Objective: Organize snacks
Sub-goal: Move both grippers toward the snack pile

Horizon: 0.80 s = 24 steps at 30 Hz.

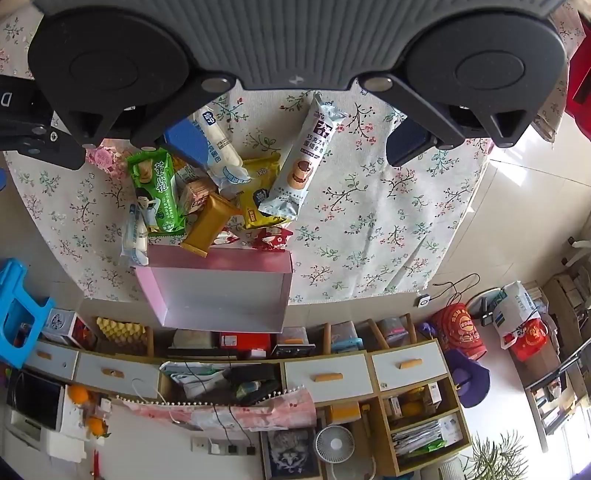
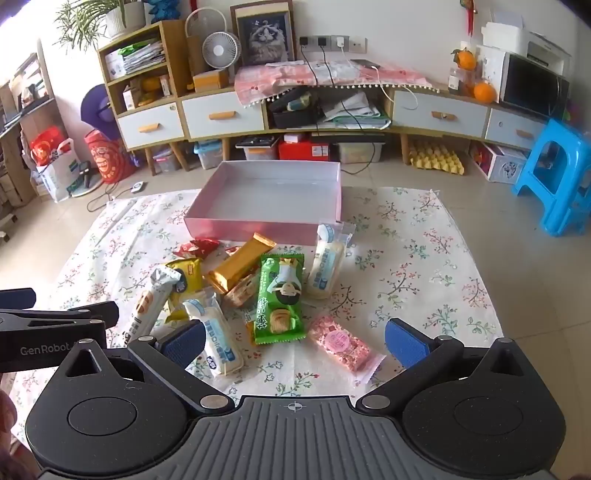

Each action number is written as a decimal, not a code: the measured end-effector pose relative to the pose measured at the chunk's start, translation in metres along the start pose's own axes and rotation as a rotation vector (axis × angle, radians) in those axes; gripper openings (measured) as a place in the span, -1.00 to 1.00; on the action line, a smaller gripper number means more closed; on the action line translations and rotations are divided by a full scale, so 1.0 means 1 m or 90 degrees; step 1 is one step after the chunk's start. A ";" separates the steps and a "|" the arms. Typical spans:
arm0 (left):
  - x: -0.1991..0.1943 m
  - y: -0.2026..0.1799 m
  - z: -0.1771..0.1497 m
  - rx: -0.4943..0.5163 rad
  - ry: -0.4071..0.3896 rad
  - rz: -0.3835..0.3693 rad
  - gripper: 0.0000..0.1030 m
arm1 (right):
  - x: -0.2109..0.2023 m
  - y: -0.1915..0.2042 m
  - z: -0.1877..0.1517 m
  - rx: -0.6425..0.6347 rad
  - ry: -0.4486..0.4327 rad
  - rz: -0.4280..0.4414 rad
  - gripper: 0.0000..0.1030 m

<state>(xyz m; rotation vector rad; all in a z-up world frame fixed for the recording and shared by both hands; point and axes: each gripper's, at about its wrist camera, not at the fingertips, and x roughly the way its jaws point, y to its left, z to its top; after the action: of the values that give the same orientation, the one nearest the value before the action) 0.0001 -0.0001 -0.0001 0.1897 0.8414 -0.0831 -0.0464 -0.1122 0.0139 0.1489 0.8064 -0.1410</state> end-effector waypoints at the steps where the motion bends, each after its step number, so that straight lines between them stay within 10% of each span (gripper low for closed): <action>1: 0.000 0.000 0.000 0.000 0.000 -0.001 1.00 | 0.000 0.000 0.000 0.001 0.001 -0.001 1.00; 24: 0.013 0.014 -0.003 -0.035 0.039 -0.032 0.99 | 0.007 -0.002 -0.005 -0.007 0.015 -0.025 1.00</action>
<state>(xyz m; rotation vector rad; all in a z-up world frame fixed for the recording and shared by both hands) 0.0091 0.0146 -0.0096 0.1201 0.9085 -0.1021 -0.0454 -0.1133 0.0055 0.1254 0.8342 -0.1721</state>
